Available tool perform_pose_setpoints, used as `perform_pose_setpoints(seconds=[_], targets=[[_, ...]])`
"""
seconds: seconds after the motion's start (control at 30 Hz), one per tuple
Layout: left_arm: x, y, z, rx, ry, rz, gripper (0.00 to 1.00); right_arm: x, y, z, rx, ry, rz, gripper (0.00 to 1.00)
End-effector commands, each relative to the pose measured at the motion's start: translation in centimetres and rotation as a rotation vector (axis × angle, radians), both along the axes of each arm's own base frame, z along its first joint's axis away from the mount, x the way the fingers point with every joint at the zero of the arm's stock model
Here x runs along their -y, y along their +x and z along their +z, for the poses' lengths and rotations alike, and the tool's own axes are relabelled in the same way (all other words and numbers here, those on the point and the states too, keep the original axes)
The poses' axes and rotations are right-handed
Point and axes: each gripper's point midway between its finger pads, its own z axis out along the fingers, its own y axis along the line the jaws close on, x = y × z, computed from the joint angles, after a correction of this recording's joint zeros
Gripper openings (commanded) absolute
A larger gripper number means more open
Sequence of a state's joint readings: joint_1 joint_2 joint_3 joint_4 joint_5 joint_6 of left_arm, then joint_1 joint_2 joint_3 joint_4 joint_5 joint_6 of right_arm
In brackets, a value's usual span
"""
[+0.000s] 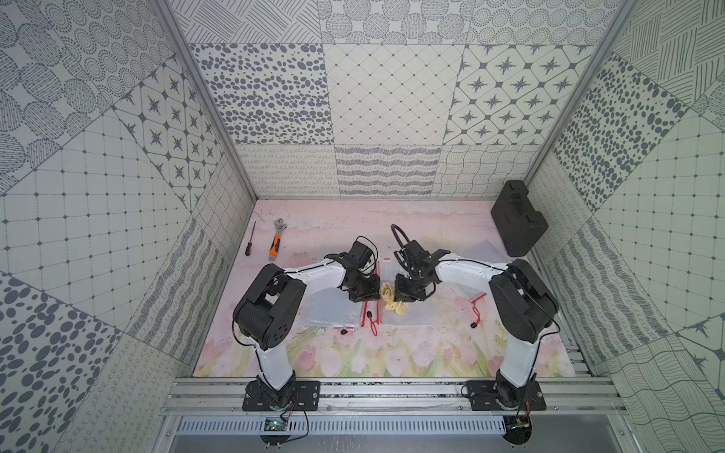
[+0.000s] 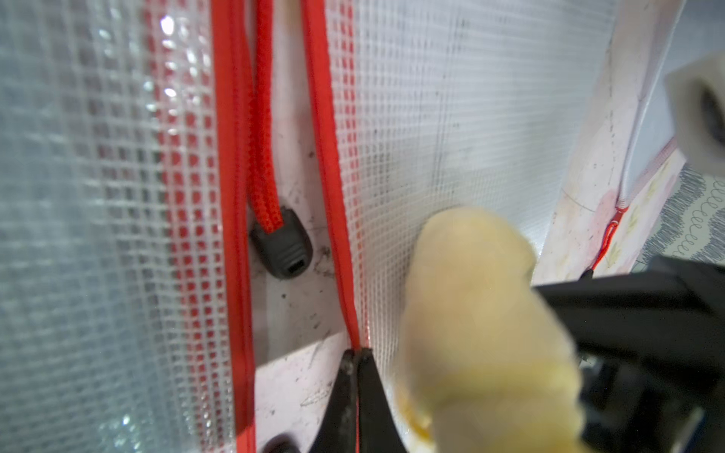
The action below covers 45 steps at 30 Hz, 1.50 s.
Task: Wipe the document bag
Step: Wipe the dirt from the document bag.
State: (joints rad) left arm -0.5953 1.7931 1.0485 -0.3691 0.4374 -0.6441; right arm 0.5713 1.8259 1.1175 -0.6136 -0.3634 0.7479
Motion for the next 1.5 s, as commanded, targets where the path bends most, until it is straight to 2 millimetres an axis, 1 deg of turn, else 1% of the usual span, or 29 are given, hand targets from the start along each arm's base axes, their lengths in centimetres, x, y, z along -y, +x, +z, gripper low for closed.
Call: perform_pose_setpoints(seconds=[0.0,0.03,0.07,0.1,0.13,0.2,0.23,0.3,0.33,0.37,0.43,0.47,0.53,0.6,0.67,0.7,0.77,0.87,0.9,0.93,0.97,1.03,1.1,1.2,1.27,1.33,1.4,1.43,1.47], targets=[[-0.5,0.6,0.0,0.017,0.016,0.01,0.0,9.2,-1.9,-2.1,-0.08,-0.174,-0.136,0.0],[-0.5,0.5,0.0,0.016,0.017,0.01,0.0,10.6,-2.0,-1.8,-0.072,-0.192,-0.152,0.0],[-0.5,0.5,0.0,0.016,0.017,0.01,0.0,11.4,-2.0,-1.4,-0.066,-0.203,-0.161,0.0],[-0.5,0.6,-0.1,0.015,0.017,0.012,0.0,11.6,-1.9,-1.0,-0.057,-0.205,-0.159,0.0],[-0.4,0.6,-0.1,0.013,0.013,0.01,0.0,11.1,-1.7,-0.7,-0.052,-0.189,-0.15,0.0],[-0.3,0.7,0.0,0.014,0.01,0.012,0.0,9.0,-1.4,-0.2,-0.037,-0.158,-0.122,0.0],[-0.3,0.7,0.0,0.014,0.01,0.012,0.0,7.5,-1.1,0.1,-0.022,-0.152,-0.097,0.0],[-0.2,0.8,0.0,0.013,0.009,0.015,0.0,3.8,-1.0,0.7,0.001,-0.133,-0.035,0.0],[-0.2,0.8,0.0,0.013,0.006,0.016,0.0,1.6,-0.9,1.1,0.01,-0.115,0.001,0.0],[-0.1,0.9,0.1,0.015,0.003,0.016,0.0,-0.8,-1.2,1.4,0.02,-0.096,0.043,0.0],[-0.1,0.9,0.1,0.011,0.003,0.016,0.0,-4.4,-1.6,1.8,0.03,-0.066,0.107,0.0],[-0.1,0.9,0.0,0.01,0.005,0.015,0.0,-5.8,-1.8,2.0,0.031,-0.05,0.131,0.0],[0.0,1.0,0.1,0.012,0.005,0.011,0.0,-6.8,-2.1,1.6,0.016,-0.042,0.14,0.0],[0.0,1.0,0.1,0.014,0.007,0.006,0.0,-6.0,-2.3,0.7,-0.001,-0.044,0.116,0.0],[0.0,1.0,0.2,0.018,0.011,0.001,0.0,-3.8,-2.8,-0.3,-0.029,-0.054,0.082,0.0],[0.0,1.0,0.2,0.018,0.012,-0.001,0.0,-2.4,-3.1,-0.8,-0.044,-0.07,0.06,0.0],[-0.1,1.0,0.2,0.021,0.012,-0.006,0.0,1.8,-3.7,-1.7,-0.072,-0.112,-0.006,0.0],[-0.2,1.0,0.2,0.025,0.016,-0.007,0.0,7.6,-4.4,-2.0,-0.089,-0.149,-0.112,0.0],[-0.2,0.9,0.2,0.024,0.016,-0.009,0.0,8.7,-4.5,-1.9,-0.084,-0.16,-0.136,0.0],[-0.2,0.9,0.2,0.022,0.016,-0.008,0.0,9.3,-4.4,-1.7,-0.072,-0.167,-0.145,0.0],[-0.1,0.9,0.1,0.02,0.015,-0.009,0.0,9.1,-4.1,-1.2,-0.06,-0.16,-0.136,0.0],[0.0,1.0,0.1,0.017,0.008,-0.009,0.0,7.3,-3.7,-0.4,-0.049,-0.142,-0.099,0.0],[0.2,1.0,0.0,0.013,0.006,-0.008,0.0,4.1,-3.3,0.3,-0.022,-0.135,-0.031,0.0],[0.1,1.2,0.1,0.016,0.007,0.003,0.0,-2.3,-4.0,0.5,-0.017,-0.103,0.095,0.0],[0.2,1.3,0.1,0.018,0.007,0.008,0.0,-6.7,-5.1,0.3,-0.021,-0.05,0.175,0.0],[0.2,1.4,0.2,0.018,0.006,0.009,0.0,-9.5,-6.0,0.1,-0.039,-0.003,0.213,0.0],[0.3,1.5,0.2,0.018,0.007,0.009,0.0,-10.0,-6.4,-0.3,-0.045,0.004,0.212,0.0],[0.3,1.6,0.1,0.018,0.008,0.01,0.0,-9.5,-6.5,-0.6,-0.049,-0.009,0.202,0.0],[0.3,1.5,0.1,0.019,0.009,0.01,0.0,-8.3,-6.4,-0.9,-0.051,-0.029,0.184,0.0]])
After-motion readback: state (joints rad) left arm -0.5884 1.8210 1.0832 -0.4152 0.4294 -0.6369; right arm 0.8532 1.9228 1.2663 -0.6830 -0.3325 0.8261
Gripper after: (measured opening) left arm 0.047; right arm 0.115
